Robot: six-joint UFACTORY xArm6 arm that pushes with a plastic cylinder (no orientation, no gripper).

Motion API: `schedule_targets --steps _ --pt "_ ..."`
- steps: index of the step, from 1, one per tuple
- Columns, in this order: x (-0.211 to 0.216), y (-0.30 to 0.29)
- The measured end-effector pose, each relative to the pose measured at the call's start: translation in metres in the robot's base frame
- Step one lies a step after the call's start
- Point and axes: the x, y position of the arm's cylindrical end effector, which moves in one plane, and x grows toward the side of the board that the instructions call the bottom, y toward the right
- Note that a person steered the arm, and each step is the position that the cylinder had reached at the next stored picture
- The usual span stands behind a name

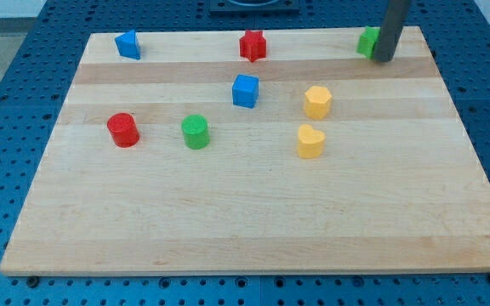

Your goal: Push yellow hexagon towards center left

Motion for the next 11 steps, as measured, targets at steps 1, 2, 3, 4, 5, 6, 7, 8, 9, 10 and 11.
schedule_targets --steps 1,2,3,4,5,6,7,8,9,10,11 --pt "0.031 0.000" --pt "0.065 -0.011" --pt "0.087 -0.035" --pt "0.099 -0.067" --pt "0.106 -0.100" --pt "0.107 -0.132" --pt "0.107 -0.162" --pt "0.107 -0.189" --pt "0.107 -0.210" --pt "0.107 -0.233" --pt "0.122 -0.254"
